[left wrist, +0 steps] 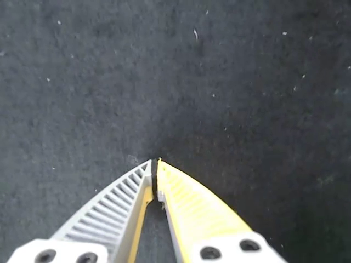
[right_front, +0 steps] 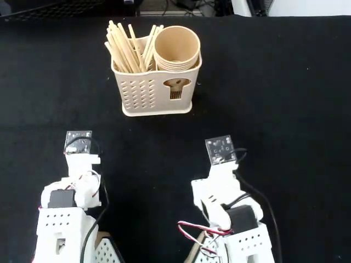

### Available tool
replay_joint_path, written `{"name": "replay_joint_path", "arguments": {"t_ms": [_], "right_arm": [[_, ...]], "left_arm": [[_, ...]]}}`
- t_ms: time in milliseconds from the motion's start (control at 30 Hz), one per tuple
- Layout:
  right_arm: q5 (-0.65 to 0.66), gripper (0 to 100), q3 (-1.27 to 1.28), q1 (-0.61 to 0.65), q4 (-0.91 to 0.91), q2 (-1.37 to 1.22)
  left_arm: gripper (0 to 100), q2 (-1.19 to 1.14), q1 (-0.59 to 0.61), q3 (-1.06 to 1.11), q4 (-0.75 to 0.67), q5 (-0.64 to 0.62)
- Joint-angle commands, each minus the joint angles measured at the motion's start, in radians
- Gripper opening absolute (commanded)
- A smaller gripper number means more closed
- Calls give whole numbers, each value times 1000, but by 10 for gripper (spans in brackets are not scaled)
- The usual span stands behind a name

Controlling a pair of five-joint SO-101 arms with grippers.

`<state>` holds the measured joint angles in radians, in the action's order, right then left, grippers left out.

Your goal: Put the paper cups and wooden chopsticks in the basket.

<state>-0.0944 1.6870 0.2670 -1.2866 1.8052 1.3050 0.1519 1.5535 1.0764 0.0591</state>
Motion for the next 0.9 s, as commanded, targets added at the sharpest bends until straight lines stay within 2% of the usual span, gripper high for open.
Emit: {"name": "replay_joint_path", "arguments": {"t_ms": [0, 700, 867], "right_arm": [[-8, 14, -2, 11, -6, 71], [-8, 14, -2, 2, -11, 77], [-8, 14, -2, -124, -11, 77]], "left_arm": [[31, 12, -5, 39, -17, -8], [32, 12, -5, 51, -35, -3], [32, 12, -7, 53, -35, -3]]}}
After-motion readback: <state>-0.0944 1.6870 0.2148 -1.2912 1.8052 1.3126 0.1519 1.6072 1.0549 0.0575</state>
